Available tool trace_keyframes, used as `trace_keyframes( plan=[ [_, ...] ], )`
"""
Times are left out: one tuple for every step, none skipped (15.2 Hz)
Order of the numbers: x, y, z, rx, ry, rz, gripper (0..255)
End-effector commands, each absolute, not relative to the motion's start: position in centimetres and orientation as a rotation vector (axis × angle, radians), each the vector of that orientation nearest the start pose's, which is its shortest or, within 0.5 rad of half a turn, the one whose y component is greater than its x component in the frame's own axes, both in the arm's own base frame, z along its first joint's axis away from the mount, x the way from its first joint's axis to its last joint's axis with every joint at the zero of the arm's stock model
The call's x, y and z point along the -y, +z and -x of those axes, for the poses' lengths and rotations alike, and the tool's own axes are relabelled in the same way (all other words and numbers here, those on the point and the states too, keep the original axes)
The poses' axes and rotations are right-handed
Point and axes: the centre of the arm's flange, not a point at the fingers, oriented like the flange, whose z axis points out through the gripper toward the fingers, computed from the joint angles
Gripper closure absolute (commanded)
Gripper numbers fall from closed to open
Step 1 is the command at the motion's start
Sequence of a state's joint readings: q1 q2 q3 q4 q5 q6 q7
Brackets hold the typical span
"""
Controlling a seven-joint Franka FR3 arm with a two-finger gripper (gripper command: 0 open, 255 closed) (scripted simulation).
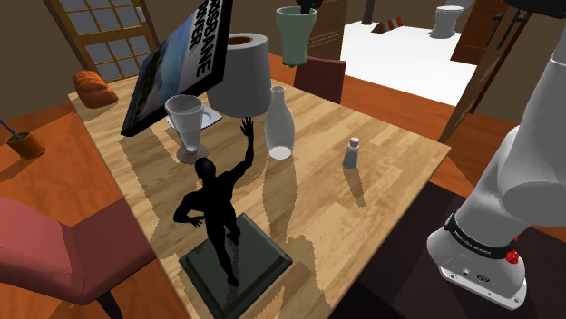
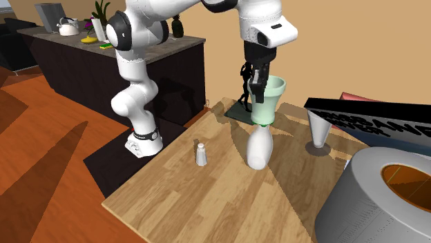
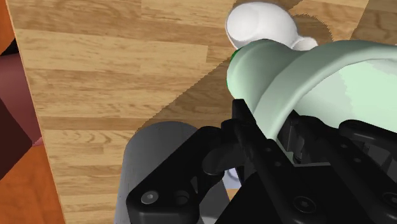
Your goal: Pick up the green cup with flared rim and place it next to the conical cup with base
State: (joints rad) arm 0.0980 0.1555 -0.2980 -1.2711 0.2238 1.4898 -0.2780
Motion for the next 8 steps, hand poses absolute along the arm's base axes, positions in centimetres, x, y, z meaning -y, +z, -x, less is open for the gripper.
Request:
trace_keyframes(
  plan=[
    [4.9, 67.5, -58.7, 0.160, -0.164, 2.978, 255],
    [3.6, 67.5, -58.8, 0.160, -0.164, 2.978, 255],
    [2.3, 67.5, -58.9, 0.160, -0.164, 2.978, 255],
    [0.9, 67.5, -59.0, 0.160, -0.164, 2.978, 255],
    [-0.4, 67.5, -59.1, 0.160, -0.164, 2.978, 255],
    [-1.7, 67.5, -59.2, 0.160, -0.164, 2.978, 255],
    [-3.0, 67.5, -59.3, 0.160, -0.164, 2.978, 255],
    [-4.3, 67.5, -59.4, 0.160, -0.164, 2.978, 255]
  ],
)
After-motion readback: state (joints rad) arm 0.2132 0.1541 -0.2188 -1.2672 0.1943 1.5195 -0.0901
